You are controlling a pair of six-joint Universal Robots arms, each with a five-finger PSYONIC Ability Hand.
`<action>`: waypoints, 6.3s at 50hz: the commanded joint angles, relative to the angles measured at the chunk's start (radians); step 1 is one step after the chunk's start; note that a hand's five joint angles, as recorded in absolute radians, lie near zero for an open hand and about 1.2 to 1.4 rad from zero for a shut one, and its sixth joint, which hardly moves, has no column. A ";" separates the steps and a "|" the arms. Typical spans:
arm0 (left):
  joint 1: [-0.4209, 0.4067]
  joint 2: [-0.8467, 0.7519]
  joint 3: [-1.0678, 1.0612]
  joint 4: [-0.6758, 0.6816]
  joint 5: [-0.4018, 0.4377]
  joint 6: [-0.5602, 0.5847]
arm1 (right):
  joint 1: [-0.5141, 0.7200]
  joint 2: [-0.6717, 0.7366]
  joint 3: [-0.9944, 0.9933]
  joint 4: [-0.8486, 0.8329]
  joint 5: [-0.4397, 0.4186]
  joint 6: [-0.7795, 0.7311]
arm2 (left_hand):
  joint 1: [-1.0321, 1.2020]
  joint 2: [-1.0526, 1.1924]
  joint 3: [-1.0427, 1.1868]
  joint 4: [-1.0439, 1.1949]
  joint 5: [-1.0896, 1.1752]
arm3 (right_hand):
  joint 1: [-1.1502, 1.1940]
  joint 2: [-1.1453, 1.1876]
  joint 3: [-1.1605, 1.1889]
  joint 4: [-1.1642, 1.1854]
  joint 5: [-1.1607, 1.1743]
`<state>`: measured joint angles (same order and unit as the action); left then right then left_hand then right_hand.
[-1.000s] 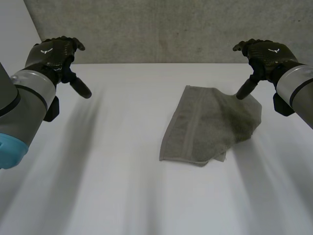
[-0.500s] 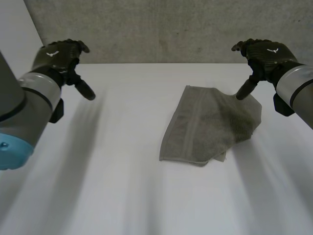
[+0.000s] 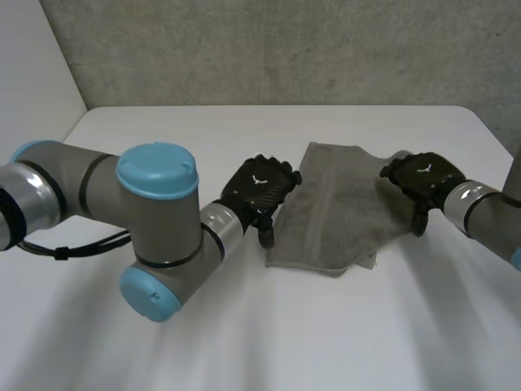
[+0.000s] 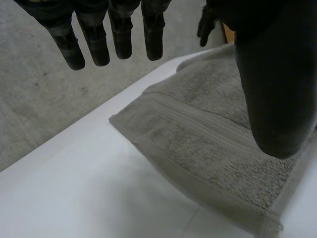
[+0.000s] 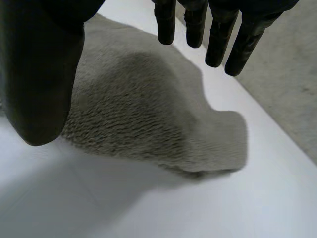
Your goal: Fold the towel.
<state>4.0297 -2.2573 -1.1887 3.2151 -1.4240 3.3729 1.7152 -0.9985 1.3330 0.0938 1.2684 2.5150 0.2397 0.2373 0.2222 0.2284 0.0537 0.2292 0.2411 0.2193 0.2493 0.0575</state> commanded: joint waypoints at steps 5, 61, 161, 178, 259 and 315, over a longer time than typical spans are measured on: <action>0.017 0.065 -0.071 0.000 -0.073 0.003 | 0.018 0.152 -0.120 -0.006 -0.024 0.011 | -0.061 -0.059 -0.048 -0.054 -0.050 | 0.157 0.145 -0.045 -0.075 0.154; 0.290 0.579 -0.479 -0.020 -0.158 -0.110 | 0.224 -0.360 0.142 0.026 -0.190 0.295 | -0.061 -0.059 -0.048 -0.054 -0.050 | -0.055 -0.067 -0.045 -0.075 -0.058; 0.259 0.236 -0.243 -0.003 -0.313 0.016 | 0.139 0.035 -0.049 -0.115 -0.129 0.346 | -0.064 -0.062 -0.048 -0.054 -0.053 | 1.167 1.155 -0.045 -0.075 1.164; 0.085 0.504 -0.595 -0.086 -0.367 -0.118 | 0.135 0.034 -0.045 -0.128 -0.150 0.383 | -0.041 -0.038 -0.048 -0.054 -0.029 | 1.167 1.155 -0.045 -0.075 1.164; 0.081 0.327 -0.577 0.035 -0.464 -0.112 | 0.115 -0.025 0.000 -0.112 -0.156 0.309 | 1.157 1.159 -0.048 -0.054 1.168 | 1.167 1.155 -0.045 -0.075 1.164; 0.293 0.412 -0.368 0.112 -0.208 -0.079 | -0.042 0.076 -0.312 0.253 -0.376 -0.286 | 1.157 1.159 -0.048 -0.054 1.168 | 1.167 1.155 -0.045 -0.075 1.164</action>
<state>4.3175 -1.8013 -1.7129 3.2511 -1.6553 3.2839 1.6179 -0.9249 1.1506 0.4223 0.8970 2.2026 1.2502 1.2960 0.2222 0.2284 1.1482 1.2931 1.2631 0.2193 0.2493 1.1409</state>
